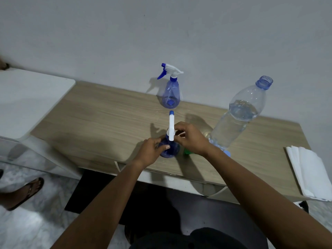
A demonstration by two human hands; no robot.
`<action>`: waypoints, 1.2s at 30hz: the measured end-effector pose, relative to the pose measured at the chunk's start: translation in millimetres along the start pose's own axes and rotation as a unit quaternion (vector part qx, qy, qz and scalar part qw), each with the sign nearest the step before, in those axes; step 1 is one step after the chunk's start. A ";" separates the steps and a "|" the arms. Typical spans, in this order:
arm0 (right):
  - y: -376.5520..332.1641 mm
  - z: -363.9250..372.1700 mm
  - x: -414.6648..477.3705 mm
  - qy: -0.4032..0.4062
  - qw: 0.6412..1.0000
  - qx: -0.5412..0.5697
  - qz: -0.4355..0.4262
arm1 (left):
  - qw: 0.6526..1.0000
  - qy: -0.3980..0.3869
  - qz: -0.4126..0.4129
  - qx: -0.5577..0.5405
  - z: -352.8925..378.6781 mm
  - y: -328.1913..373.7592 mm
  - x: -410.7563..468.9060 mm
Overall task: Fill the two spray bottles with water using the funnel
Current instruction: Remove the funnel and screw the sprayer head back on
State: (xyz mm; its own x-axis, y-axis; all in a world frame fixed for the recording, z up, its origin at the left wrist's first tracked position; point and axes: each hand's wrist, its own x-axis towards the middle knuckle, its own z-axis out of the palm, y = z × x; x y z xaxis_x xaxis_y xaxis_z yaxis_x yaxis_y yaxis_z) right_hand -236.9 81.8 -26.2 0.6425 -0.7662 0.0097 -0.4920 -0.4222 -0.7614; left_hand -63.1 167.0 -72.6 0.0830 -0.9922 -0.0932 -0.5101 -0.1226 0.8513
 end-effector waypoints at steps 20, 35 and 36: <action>-14.3 38.6 -6.7 0.210 0.970 -0.069 0.102 | 0.999 0.017 -0.023 0.025 1.5 -9.8 5.3; -4.8 8.1 -4.7 0.005 0.994 0.081 0.070 | 1.000 0.002 -0.010 -0.009 0.2 -11.7 6.1; -4.7 7.9 -3.8 0.004 0.995 0.073 0.066 | 1.000 0.001 -0.013 -0.010 -0.1 -11.6 5.8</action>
State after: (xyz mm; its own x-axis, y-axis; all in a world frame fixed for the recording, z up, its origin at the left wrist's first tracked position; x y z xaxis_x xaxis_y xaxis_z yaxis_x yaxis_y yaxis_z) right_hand -232.4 90.6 -27.7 0.5734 -0.8141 -0.0920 -0.4801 -0.2429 -0.8429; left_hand -56.6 162.6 -83.0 0.0976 -0.9887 -0.1135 -0.4907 -0.1470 0.8589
